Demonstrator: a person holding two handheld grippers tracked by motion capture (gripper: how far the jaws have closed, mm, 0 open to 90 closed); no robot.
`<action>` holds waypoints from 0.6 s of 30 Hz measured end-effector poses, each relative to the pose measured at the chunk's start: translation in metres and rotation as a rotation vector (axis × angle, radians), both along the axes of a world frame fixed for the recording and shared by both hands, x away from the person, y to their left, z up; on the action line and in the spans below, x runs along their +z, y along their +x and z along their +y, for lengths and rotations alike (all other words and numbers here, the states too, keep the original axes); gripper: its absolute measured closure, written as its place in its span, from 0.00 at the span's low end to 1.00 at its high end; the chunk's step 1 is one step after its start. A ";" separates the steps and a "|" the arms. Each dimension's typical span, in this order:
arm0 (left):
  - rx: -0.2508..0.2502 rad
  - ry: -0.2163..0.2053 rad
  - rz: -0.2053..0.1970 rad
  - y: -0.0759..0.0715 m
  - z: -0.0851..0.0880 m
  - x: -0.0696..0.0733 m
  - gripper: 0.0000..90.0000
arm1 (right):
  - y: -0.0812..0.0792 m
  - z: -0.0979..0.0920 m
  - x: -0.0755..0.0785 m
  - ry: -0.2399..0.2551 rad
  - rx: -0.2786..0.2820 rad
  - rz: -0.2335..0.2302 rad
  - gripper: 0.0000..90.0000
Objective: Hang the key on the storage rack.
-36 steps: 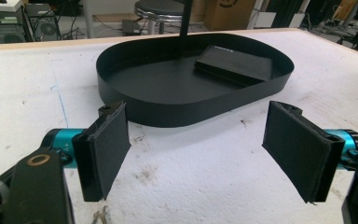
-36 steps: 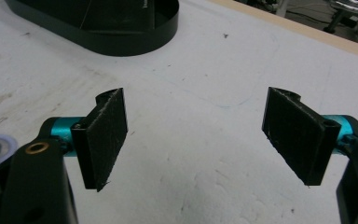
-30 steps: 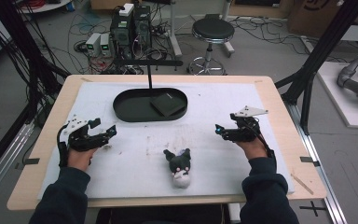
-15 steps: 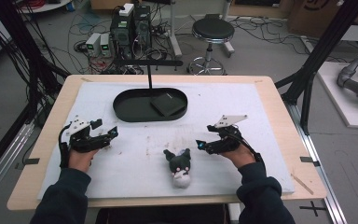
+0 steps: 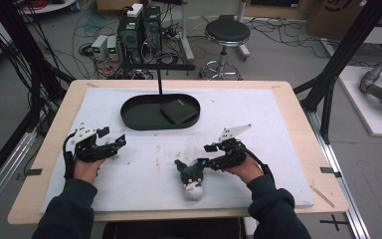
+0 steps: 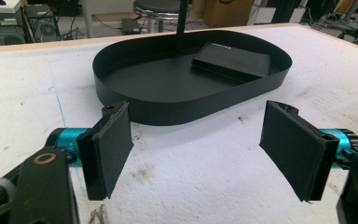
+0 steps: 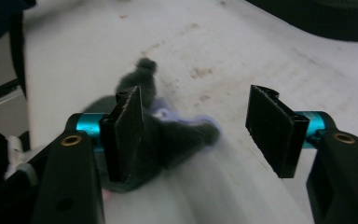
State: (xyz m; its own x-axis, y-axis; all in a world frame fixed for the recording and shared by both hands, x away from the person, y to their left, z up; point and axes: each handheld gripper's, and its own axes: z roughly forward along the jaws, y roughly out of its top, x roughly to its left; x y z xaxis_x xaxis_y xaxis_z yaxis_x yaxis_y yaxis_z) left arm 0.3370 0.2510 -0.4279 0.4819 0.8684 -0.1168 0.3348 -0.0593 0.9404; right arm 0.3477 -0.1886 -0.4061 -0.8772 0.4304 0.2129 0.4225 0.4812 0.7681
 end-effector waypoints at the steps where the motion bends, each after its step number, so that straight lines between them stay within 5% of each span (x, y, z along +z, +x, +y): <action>1: 0.000 -0.002 0.001 0.000 0.000 0.000 0.27 | -0.002 0.003 0.001 0.012 0.012 -0.001 0.32; 5: -0.001 -0.001 0.001 0.001 0.001 0.000 0.27 | -0.012 0.020 -0.001 -0.034 0.081 -0.013 0.23; 7: -0.002 -0.002 0.001 0.001 0.000 0.000 0.28 | -0.012 0.026 -0.009 -0.086 0.105 0.023 0.23; 10: 0.000 -0.005 0.001 0.001 0.000 -0.001 0.28 | -0.012 0.034 -0.018 -0.088 0.164 0.088 0.24; 15: 0.001 0.000 0.000 0.001 0.000 0.000 0.28 | -0.010 0.035 -0.018 -0.075 0.190 0.110 0.43; 18: 0.001 0.001 0.001 0.001 0.000 0.000 0.28 | -0.013 0.033 -0.014 -0.071 0.214 0.074 0.63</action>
State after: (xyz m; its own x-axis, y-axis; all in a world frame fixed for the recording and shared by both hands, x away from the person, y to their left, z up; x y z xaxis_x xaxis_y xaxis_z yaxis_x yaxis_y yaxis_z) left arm 0.3376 0.2505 -0.4282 0.4807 0.8691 -0.1168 0.3359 -0.0594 0.9400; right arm 0.3347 -0.1552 -0.4203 -0.9334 0.2521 0.2555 0.3585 0.6179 0.6998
